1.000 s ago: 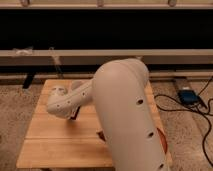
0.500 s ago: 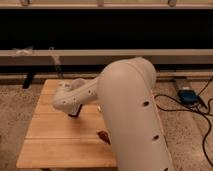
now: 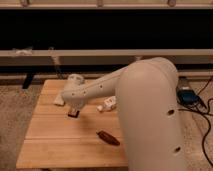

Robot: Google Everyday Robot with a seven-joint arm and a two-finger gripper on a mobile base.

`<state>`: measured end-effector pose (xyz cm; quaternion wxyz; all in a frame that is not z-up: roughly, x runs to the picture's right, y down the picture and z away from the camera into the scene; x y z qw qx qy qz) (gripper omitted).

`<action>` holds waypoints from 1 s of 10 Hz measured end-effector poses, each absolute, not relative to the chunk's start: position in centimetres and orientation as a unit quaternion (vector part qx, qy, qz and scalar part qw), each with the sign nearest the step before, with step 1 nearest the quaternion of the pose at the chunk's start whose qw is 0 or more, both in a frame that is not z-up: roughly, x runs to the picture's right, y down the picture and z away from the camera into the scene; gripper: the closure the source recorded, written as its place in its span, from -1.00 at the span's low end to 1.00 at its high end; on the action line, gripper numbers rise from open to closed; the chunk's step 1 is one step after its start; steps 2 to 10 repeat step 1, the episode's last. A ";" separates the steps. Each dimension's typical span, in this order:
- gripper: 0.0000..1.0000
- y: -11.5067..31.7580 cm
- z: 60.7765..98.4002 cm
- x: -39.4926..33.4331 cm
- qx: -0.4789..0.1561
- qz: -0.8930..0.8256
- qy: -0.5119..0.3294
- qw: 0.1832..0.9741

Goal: Push the eraser across the table

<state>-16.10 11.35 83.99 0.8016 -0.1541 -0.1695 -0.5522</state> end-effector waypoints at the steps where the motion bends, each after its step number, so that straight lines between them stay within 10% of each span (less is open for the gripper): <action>1: 0.62 11.4 84.0 -16.3 -0.153 -0.553 -0.171 0.801; 10: 0.62 11.4 84.0 -16.3 -0.153 -0.553 -0.171 0.801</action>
